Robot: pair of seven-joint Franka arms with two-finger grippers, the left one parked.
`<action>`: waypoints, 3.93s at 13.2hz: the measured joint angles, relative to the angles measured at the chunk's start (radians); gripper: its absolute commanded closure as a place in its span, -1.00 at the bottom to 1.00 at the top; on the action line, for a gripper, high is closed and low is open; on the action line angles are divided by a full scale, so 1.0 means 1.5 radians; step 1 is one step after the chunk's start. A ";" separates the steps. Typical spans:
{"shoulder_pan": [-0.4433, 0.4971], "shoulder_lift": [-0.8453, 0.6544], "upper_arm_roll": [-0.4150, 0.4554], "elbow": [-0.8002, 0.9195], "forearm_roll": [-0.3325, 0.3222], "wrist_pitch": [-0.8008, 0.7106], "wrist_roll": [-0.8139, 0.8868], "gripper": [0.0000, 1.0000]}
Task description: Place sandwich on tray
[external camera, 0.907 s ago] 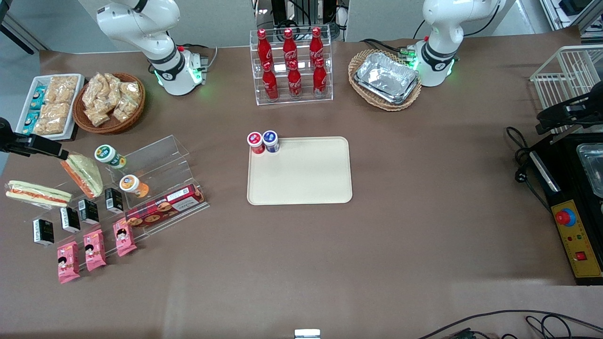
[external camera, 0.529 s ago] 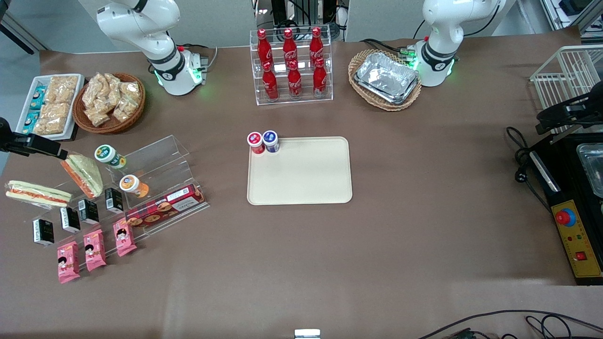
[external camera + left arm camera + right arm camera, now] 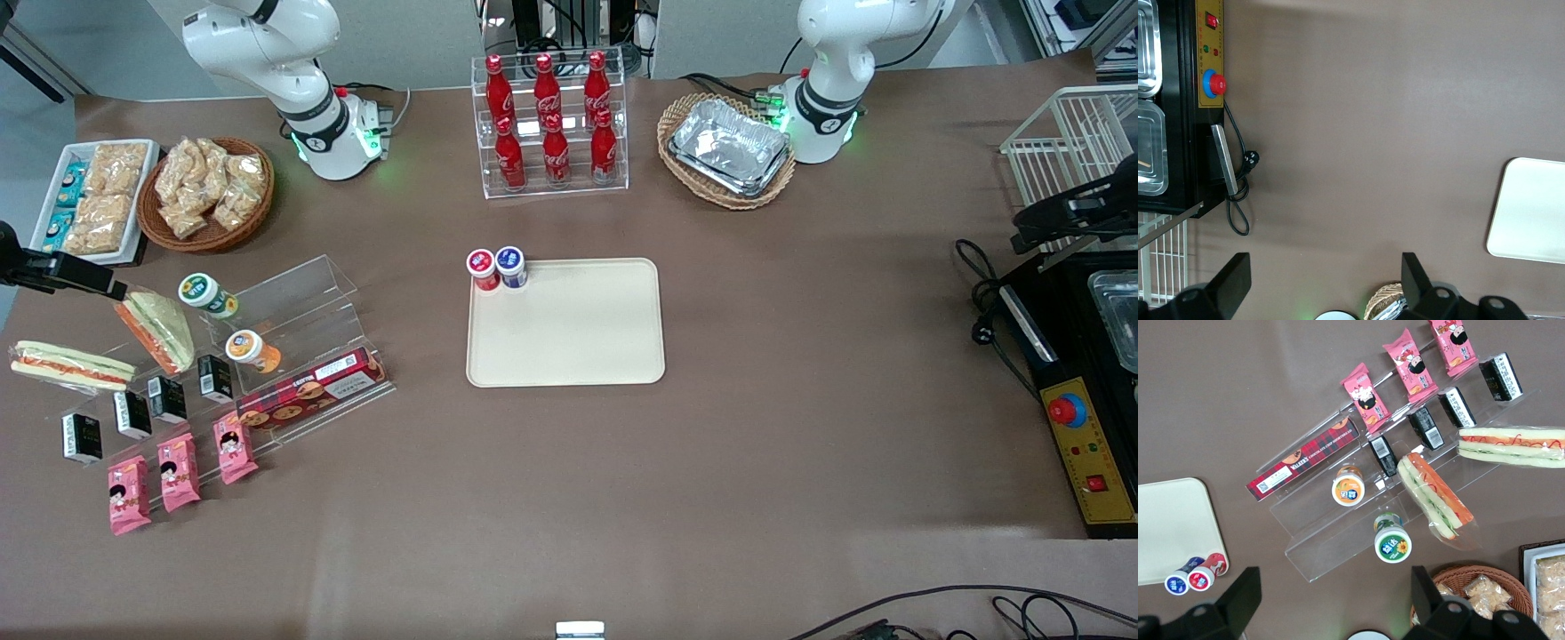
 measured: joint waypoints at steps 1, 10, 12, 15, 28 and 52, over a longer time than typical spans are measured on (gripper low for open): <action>0.000 -0.001 -0.004 0.000 0.000 -0.001 0.001 -1.00; -0.003 -0.008 -0.027 -0.001 0.000 -0.028 0.112 -1.00; -0.003 -0.008 -0.032 -0.001 -0.001 -0.028 0.123 -1.00; -0.004 -0.008 -0.058 -0.001 -0.001 -0.028 0.177 -1.00; -0.024 0.020 -0.077 -0.007 -0.022 0.005 0.737 -1.00; -0.175 0.209 -0.086 -0.121 0.004 0.338 0.740 -1.00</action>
